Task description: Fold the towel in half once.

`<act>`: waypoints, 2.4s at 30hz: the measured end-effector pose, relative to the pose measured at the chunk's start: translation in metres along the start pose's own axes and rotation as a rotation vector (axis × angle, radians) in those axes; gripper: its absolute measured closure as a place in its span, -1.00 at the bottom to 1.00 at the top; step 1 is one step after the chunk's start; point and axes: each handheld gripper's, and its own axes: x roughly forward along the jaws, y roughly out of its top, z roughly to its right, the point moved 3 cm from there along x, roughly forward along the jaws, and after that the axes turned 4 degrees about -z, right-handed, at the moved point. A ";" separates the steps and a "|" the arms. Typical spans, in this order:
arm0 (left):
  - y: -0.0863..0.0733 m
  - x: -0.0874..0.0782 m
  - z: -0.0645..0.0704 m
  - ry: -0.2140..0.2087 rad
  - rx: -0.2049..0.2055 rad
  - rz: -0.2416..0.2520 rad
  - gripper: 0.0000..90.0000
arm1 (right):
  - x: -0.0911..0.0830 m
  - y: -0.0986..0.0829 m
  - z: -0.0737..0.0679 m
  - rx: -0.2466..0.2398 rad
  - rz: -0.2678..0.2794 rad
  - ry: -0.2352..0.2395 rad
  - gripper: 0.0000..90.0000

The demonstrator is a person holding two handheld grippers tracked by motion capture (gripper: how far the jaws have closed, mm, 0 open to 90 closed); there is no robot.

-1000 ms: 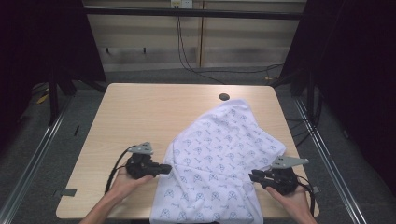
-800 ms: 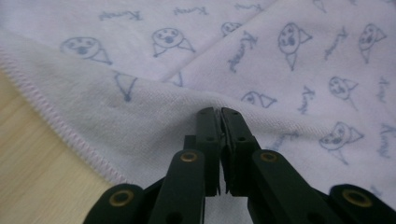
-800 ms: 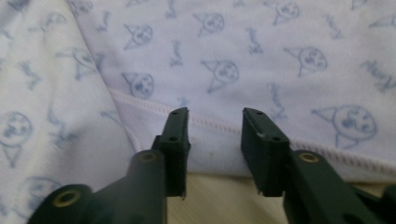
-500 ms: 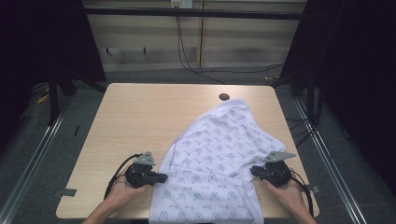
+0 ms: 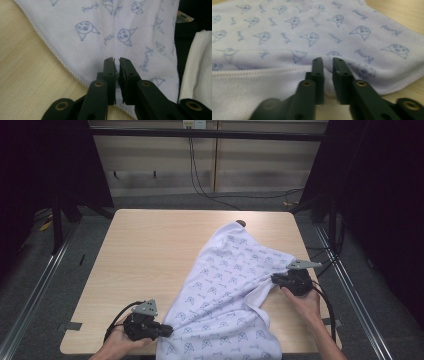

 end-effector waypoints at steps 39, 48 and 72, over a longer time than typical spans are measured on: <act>0.039 0.009 -0.044 0.241 -0.005 0.063 1.00 | -0.102 -0.102 -0.055 0.066 -0.058 0.152 0.66; 0.070 0.018 -0.058 0.209 -0.036 0.150 0.95 | -0.067 -0.063 -0.029 0.054 -0.016 0.088 0.32; 0.042 0.009 -0.069 0.331 -0.080 0.091 0.94 | -0.004 -0.014 -0.015 -0.003 0.010 0.084 0.46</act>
